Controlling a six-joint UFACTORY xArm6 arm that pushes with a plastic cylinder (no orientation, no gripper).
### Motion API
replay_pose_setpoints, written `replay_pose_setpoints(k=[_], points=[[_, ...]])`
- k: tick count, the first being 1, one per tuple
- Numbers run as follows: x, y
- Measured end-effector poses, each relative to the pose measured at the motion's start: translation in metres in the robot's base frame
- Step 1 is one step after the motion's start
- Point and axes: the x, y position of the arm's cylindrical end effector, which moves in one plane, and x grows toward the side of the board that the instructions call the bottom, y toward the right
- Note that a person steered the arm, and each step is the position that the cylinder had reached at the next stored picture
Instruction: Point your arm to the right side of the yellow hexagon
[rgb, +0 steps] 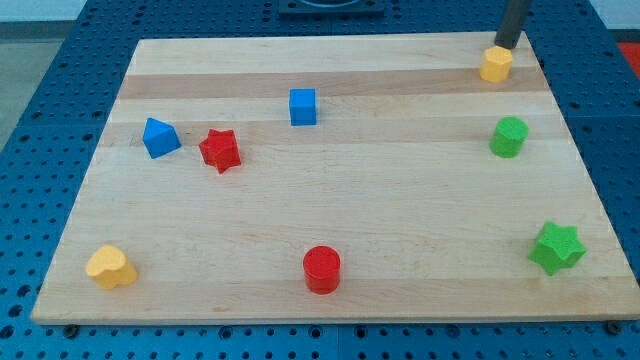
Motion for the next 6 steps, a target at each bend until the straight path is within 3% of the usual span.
replay_pose_setpoints(k=[3,6], points=[[0.040,0.027],[0.066,-0.032]])
